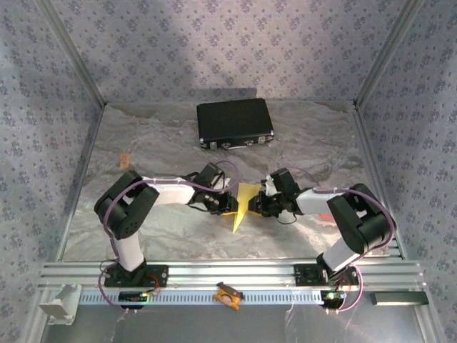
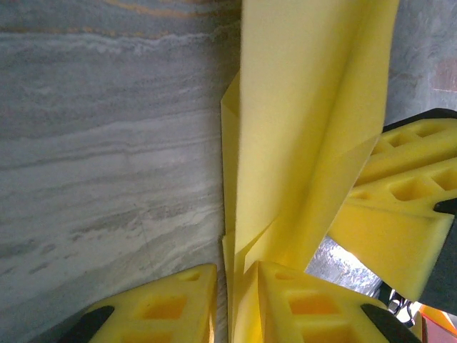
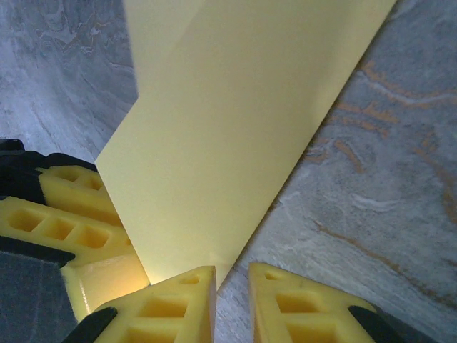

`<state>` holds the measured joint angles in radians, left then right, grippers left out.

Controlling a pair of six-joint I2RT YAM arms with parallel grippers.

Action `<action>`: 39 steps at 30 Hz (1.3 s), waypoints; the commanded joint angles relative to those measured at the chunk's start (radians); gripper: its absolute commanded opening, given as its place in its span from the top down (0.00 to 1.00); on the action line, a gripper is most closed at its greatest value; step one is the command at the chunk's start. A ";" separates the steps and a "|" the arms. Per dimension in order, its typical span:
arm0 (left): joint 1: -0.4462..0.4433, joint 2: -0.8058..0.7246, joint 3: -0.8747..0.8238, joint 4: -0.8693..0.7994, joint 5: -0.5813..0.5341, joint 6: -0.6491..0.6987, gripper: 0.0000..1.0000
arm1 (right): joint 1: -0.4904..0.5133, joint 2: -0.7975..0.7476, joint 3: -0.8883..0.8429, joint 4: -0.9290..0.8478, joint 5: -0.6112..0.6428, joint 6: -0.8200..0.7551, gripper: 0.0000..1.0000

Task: Fold a paper plane with a square sheet of paper (pick it up from the middle)
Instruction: Move the paper plane to the center of the table.

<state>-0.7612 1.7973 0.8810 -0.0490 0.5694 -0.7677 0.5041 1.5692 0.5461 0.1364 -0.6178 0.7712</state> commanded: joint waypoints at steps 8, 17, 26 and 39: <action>-0.024 0.030 0.013 0.077 0.060 -0.014 0.78 | 0.010 0.028 0.003 0.008 -0.034 0.013 0.82; -0.026 0.033 -0.002 0.110 0.069 -0.021 0.80 | 0.010 0.041 0.000 0.015 -0.037 0.021 0.82; -0.034 0.040 0.009 0.095 0.070 -0.006 0.88 | 0.010 0.048 0.005 0.025 -0.042 0.026 0.82; -0.086 -0.061 0.085 -0.120 -0.190 0.054 0.96 | -0.008 -0.061 0.005 -0.067 0.062 -0.004 0.81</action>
<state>-0.8322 1.8015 0.9215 -0.0555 0.5018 -0.7589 0.5037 1.5555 0.5457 0.1341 -0.6140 0.7807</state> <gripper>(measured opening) 0.051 0.182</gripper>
